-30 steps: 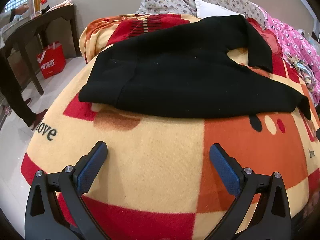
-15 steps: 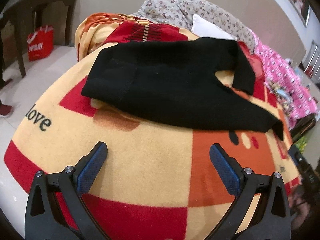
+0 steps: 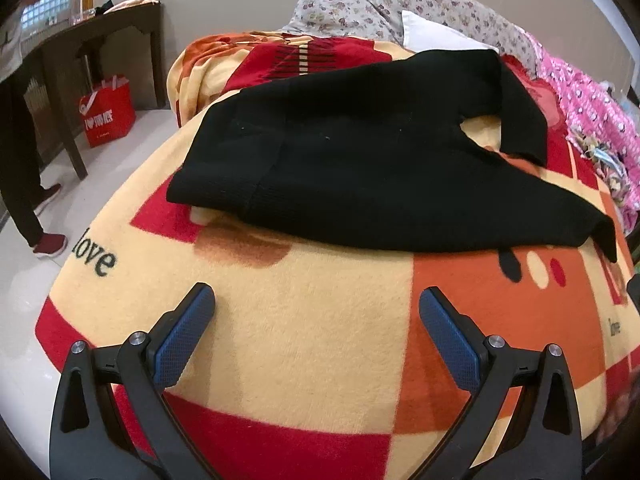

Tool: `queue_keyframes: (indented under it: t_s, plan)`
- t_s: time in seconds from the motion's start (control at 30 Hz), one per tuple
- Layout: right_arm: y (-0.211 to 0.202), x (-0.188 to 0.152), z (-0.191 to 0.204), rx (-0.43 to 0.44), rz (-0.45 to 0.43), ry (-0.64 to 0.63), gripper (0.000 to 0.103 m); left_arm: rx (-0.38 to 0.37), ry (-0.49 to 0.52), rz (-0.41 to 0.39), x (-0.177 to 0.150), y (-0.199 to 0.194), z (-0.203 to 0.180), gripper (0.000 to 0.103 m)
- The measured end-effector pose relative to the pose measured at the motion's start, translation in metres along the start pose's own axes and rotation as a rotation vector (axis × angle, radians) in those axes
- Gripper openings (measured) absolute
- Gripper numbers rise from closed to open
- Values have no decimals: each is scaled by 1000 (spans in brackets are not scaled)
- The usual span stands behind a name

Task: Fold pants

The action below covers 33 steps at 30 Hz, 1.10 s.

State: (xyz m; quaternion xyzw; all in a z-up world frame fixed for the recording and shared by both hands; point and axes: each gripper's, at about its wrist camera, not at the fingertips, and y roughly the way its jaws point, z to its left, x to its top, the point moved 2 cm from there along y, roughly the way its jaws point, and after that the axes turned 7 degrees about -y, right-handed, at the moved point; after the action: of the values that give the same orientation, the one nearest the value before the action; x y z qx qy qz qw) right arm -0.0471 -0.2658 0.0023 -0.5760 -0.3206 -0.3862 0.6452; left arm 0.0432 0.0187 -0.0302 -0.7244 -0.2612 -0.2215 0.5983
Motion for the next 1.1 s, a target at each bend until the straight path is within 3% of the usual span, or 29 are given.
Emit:
queue_keyframes:
  t_s: [0.87, 1.1]
  plan:
    - [-2, 0, 4, -10, 4, -4, 89, -35, -8, -2, 1, -3, 2, 102]
    - [-5, -1, 0, -11, 1, 10, 89, -244, -131, 45, 14, -11, 31, 102]
